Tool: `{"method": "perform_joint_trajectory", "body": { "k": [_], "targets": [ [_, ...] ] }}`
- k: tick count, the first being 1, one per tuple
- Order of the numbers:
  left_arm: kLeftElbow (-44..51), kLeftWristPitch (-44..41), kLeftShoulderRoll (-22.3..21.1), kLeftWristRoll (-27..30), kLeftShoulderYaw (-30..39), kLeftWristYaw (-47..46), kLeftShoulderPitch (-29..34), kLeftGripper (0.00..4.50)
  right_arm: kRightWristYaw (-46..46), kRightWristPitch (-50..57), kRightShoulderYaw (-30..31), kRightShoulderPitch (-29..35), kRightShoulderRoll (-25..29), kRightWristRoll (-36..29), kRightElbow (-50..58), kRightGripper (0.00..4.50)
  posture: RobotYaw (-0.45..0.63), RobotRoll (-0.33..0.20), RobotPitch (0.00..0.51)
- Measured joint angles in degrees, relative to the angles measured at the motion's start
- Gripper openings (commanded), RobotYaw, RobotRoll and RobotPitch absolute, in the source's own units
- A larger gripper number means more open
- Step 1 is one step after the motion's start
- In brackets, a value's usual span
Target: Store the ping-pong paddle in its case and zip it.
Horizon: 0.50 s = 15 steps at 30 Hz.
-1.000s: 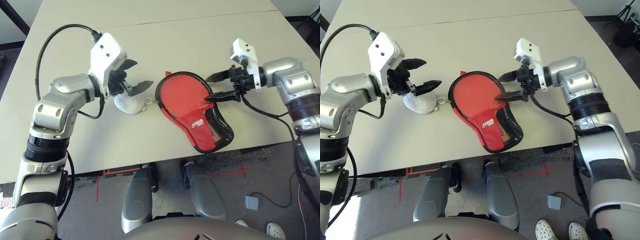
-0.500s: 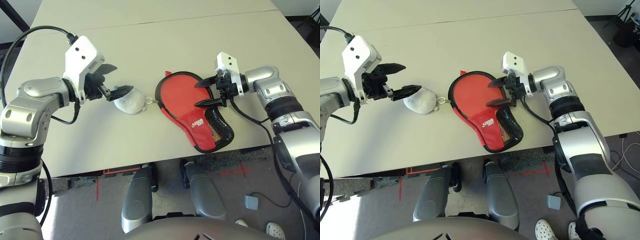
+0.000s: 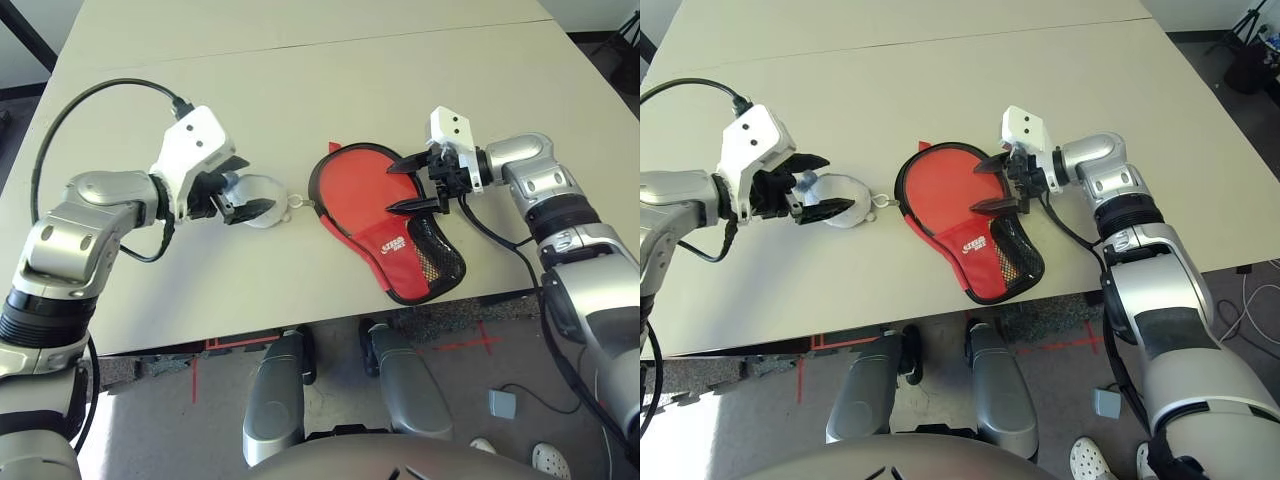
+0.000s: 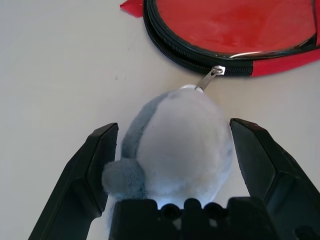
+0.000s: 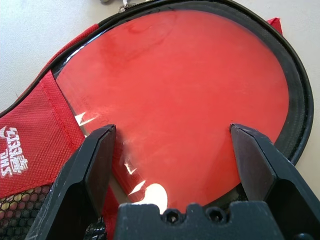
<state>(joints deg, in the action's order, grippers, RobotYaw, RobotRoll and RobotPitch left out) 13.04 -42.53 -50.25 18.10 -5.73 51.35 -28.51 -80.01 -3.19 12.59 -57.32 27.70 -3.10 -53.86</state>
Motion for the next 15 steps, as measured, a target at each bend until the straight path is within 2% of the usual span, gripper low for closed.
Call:
{"method": "perform_joint_trajectory", "body": {
  "k": [1, 4, 11, 14, 15],
  "targets": [
    [-0.1, 0.07, -0.21, -0.37, -0.52, 0.29, 0.0, 4.5, 0.08, 0.0, -0.07, 0.09, -0.01, 0.0, 0.06, 4.49, 0.07, 0.0, 0.263],
    [-0.19, 0.48, -1.23, -1.5, -2.06, 1.85, 0.0, 3.86, 0.55, 0.0, -0.17, 0.42, -0.05, 0.01, 0.53, 4.5, 0.07, 0.0, 0.263],
    [-0.86, 2.29, -2.69, -3.7, -3.14, 4.42, -0.35, 1.25, 1.46, 0.03, -0.35, 1.46, -0.06, 0.01, 1.91, 4.5, 0.06, 0.0, 0.263],
    [-2.98, 3.65, -2.6, -4.82, -3.64, 4.77, -1.89, 0.41, 1.79, 0.03, -0.38, 1.67, -0.07, 0.01, 2.25, 4.5, 0.06, 0.0, 0.263],
    [-3.42, 4.11, -2.56, -5.15, -3.65, 4.76, -2.4, 0.24, 1.84, 0.02, -0.36, 1.75, -0.06, 0.02, 2.31, 4.5, 0.06, 0.0, 0.263]
  ]
}}
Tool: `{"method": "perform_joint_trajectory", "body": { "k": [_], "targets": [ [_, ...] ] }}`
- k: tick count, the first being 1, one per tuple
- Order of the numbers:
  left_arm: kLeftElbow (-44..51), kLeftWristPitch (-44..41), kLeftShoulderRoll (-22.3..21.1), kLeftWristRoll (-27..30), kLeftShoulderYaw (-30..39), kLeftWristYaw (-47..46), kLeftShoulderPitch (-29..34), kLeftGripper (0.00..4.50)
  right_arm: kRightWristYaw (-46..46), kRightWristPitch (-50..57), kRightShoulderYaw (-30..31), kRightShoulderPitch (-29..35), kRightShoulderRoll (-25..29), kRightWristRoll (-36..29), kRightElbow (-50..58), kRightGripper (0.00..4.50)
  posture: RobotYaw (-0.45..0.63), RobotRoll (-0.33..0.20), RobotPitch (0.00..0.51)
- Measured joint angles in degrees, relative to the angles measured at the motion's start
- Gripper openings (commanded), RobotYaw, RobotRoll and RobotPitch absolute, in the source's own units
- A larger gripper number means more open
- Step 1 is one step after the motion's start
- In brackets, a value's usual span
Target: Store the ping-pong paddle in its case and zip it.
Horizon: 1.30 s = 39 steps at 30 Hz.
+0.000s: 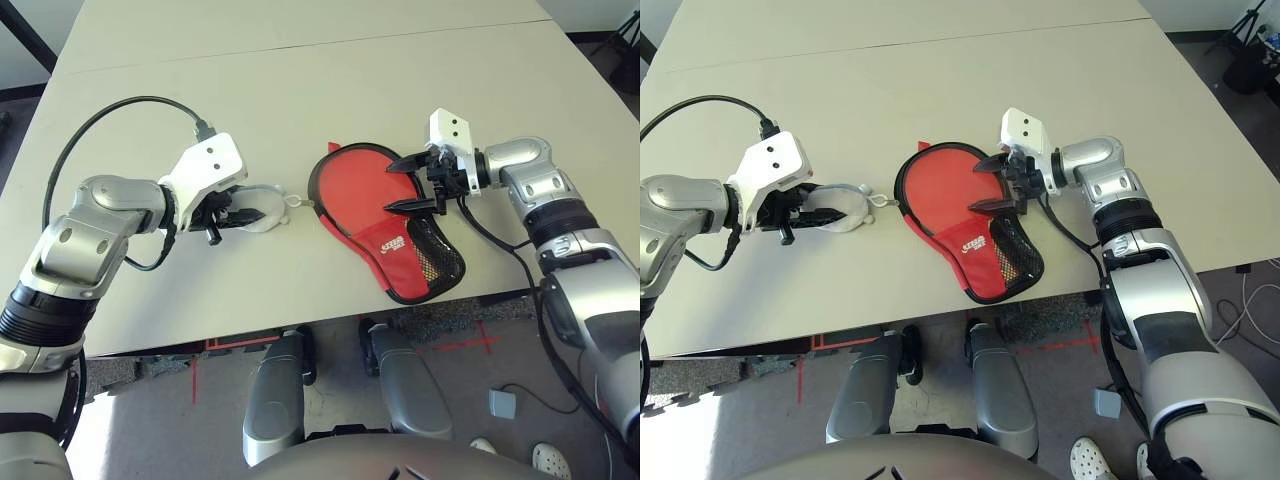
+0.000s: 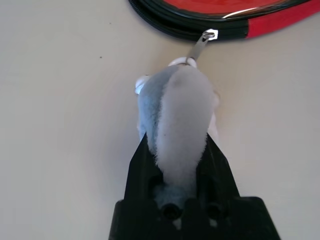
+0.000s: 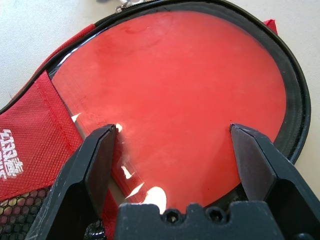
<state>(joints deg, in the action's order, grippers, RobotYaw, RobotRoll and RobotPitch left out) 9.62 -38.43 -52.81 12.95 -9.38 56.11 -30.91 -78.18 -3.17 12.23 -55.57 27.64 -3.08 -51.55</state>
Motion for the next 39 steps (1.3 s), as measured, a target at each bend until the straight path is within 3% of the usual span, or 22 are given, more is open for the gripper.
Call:
{"method": "perform_joint_trajectory", "body": {
  "k": [3, 12, 24, 29, 37, 39],
  "targets": [
    [-3.13, 2.19, 1.24, -1.44, -0.22, -0.31, -3.0, 0.2, -0.21, -0.69, 0.13, 1.14, 0.47, 0.06, 1.59, 4.5, 0.05, 0.0, 0.263],
    [-20.75, 12.03, 11.88, -6.84, -0.51, -5.97, -14.51, 0.2, -0.29, -2.86, 0.45, 3.19, 1.29, 0.18, 5.49, 4.5, 0.04, 0.0, 0.262],
    [-58.94, 31.41, 30.14, -14.58, -0.69, -21.67, -32.73, 0.18, 0.38, -2.83, 0.51, 5.28, 2.7, 0.57, 9.52, 4.5, 0.01, 0.0, 0.262],
    [-71.99, 40.08, 35.14, -16.42, -0.04, -30.05, -38.0, 0.18, 0.86, -1.88, 0.5, 6.24, 3.11, 0.57, 11.27, 4.5, -0.01, 0.0, 0.265],
    [-80.42, 46.56, 43.17, -16.72, 2.82, -35.52, -42.4, 0.18, 1.65, 0.11, 0.3, 7.9, 4.23, 0.55, 14.64, 4.5, -0.05, 0.0, 0.267],
    [-80.45, 47.17, 45.31, -16.62, 3.92, -34.89, -42.92, 0.9, 1.75, 0.56, 0.21, 8.43, 4.53, 0.52, 15.65, 4.5, -0.05, 0.0, 0.267]
  ]
}}
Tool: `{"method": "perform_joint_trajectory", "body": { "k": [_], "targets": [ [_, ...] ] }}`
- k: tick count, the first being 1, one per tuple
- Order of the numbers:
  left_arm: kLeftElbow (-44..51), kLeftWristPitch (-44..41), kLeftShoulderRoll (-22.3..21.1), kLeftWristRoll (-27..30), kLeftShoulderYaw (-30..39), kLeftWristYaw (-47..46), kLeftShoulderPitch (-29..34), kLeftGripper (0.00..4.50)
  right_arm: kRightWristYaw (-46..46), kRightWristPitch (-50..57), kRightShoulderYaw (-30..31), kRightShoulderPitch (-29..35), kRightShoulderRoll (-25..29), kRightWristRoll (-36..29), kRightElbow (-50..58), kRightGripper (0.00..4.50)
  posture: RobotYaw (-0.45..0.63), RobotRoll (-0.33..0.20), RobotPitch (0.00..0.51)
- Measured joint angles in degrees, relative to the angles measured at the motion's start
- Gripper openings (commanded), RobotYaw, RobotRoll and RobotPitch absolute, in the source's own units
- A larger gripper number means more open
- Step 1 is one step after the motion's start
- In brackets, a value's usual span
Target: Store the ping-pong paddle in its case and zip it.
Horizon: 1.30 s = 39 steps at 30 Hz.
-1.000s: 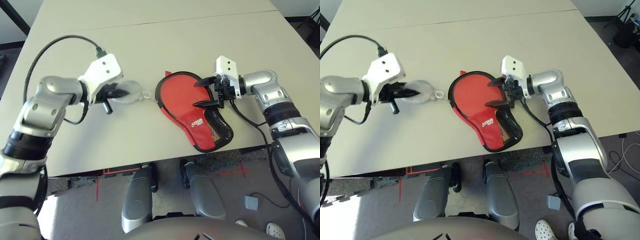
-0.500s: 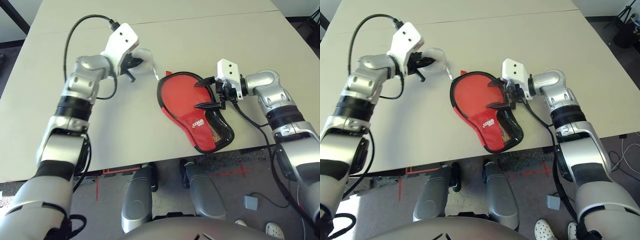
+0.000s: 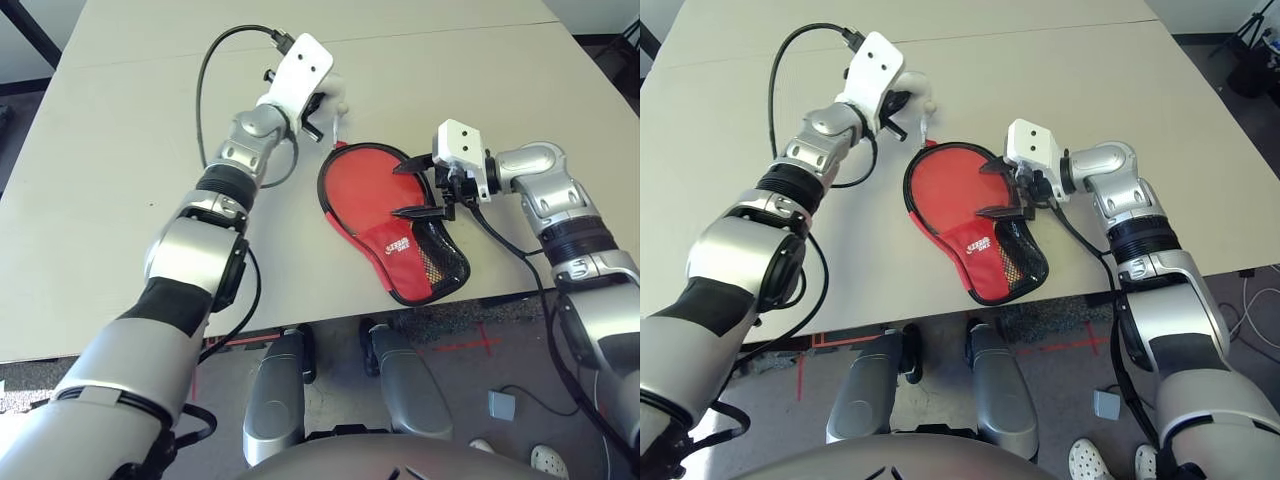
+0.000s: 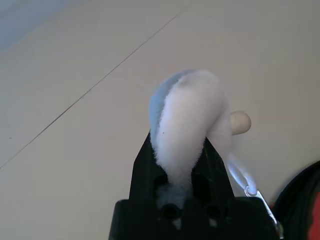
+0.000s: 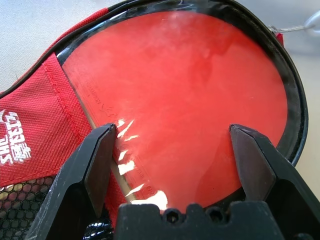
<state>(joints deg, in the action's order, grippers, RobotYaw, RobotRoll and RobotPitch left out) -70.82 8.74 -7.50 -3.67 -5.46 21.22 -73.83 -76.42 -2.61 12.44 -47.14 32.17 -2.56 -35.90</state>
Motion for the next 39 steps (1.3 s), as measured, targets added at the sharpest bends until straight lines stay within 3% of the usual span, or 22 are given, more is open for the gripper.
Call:
{"method": "perform_joint_trajectory", "body": {
  "k": [9, 20, 27, 31, 39],
  "targets": [
    [1.38, 1.68, 2.96, 1.85, 3.86, 5.65, -2.29, 4.38, 0.8, 1.71, -0.1, 1.5, 0.26, -0.59, 2.91, 4.5, -0.06, 0.0, 0.27],
    [2.62, 1.69, 1.56, 1.98, 5.4, 9.28, -2.16, 4.44, 1.49, 2.16, -0.1, 1.65, 0.1, -0.66, 3.06, 4.5, -0.04, 0.0, 0.268],
    [6.42, 0.52, -5.2, 2.07, 5.62, 13.08, -1.65, 4.44, 1.73, 2.14, -0.1, 1.73, -0.26, -0.68, 3.1, 4.5, -0.04, 0.0, 0.272],
    [16.58, -4.3, -10.67, 3.33, 5.31, 19.96, 2.59, 4.44, 1.93, 2.17, -0.19, 1.95, -0.3, -0.73, 3.21, 4.5, -0.04, 0.0, 0.277],
    [50.63, -24.28, -19.54, 8.32, 2.26, 33.82, 23.95, 4.44, 2.45, 2.3, -0.8, 2.76, -0.08, -0.76, 3.62, 4.5, -0.02, 0.0, 0.278]
  ]
}}
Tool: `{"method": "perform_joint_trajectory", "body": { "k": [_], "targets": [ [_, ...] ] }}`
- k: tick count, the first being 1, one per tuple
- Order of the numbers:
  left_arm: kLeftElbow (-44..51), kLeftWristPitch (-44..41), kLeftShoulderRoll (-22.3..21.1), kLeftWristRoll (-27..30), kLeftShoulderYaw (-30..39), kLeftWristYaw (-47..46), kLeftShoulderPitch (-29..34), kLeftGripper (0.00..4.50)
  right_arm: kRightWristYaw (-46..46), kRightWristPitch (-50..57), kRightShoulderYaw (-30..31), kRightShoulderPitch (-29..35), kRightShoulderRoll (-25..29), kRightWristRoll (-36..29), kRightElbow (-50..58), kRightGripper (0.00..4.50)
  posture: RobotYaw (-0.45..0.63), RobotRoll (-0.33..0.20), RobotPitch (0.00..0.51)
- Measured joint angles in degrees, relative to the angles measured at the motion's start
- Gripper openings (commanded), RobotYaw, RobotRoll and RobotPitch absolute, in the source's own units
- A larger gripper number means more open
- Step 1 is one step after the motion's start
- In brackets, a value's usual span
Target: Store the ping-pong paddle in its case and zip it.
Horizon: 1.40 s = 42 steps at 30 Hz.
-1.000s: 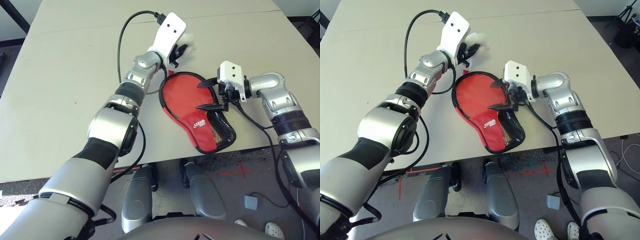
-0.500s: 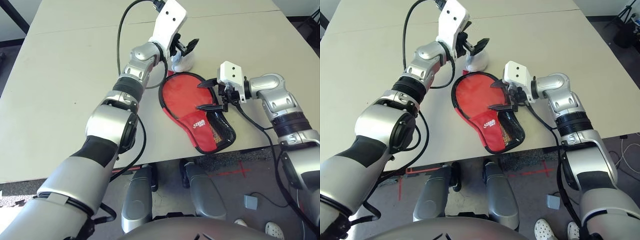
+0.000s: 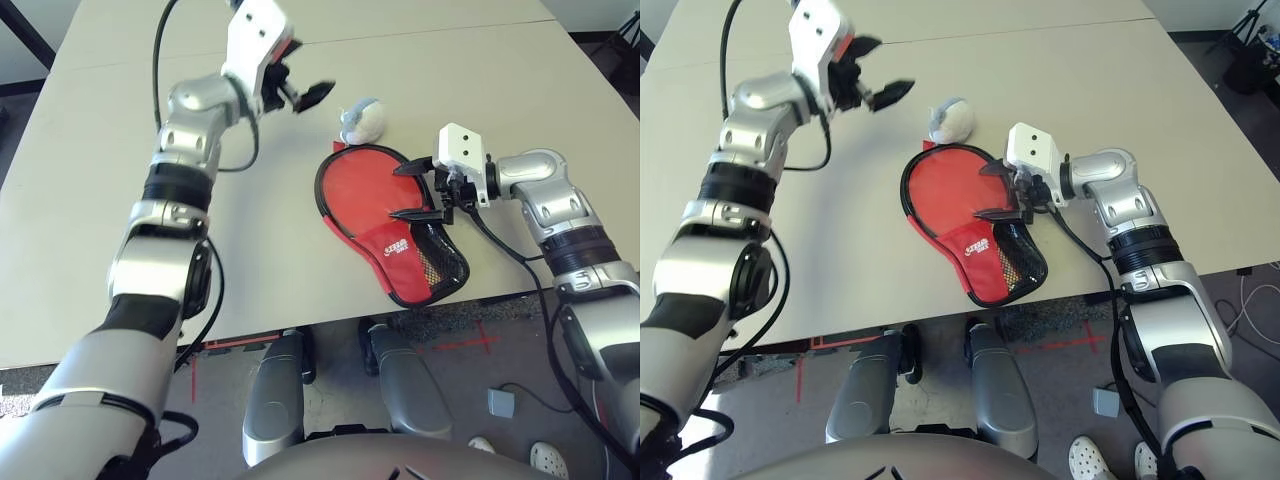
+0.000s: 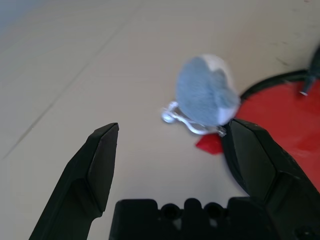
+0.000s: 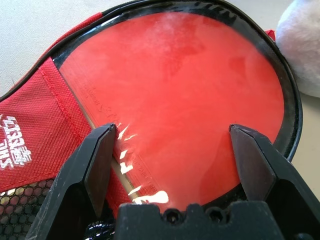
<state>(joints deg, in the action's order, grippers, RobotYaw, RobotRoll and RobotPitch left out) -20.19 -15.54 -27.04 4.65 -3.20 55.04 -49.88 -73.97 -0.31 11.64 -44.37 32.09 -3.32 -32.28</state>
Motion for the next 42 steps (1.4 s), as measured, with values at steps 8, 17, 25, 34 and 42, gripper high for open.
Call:
{"method": "perform_joint_trajectory", "body": {
  "k": [8, 17, 25, 34, 42],
  "targets": [
    [14.61, -10.78, 3.19, 1.94, -3.86, -1.69, 8.43, 4.44, 0.28, 0.1, 0.06, -0.56, -0.09, 0.08, -1.66, 4.5, -0.02, 0.0, 0.271],
    [14.56, -12.3, 7.31, 1.27, -9.45, -5.19, 11.29, 4.44, -0.01, 0.11, 0.79, -1.39, -0.09, 0.1, -2.07, 4.5, -0.03, 0.0, 0.26],
    [13.23, -11.25, 7.46, -0.45, -12.77, -6.38, 13.86, 4.44, -0.53, 2.45, 0.47, -2.45, 0.31, -0.03, -2.59, 4.5, -0.04, 0.0, 0.256],
    [13.36, -10.31, 7.92, -0.88, -13.51, -7.98, 14.52, 4.44, -0.02, 3.99, -4.54, -16.23, 3.23, -0.64, -14.17, 4.5, -0.03, 0.0, 0.256],
    [14.84, -11.11, 8.1, -0.88, -13.69, -8.66, 15.18, 4.44, 4.51, -4.75, -5.51, -26.41, 2.06, 3.45, -30.2, 4.5, -0.02, 0.0, 0.262]
  ]
}}
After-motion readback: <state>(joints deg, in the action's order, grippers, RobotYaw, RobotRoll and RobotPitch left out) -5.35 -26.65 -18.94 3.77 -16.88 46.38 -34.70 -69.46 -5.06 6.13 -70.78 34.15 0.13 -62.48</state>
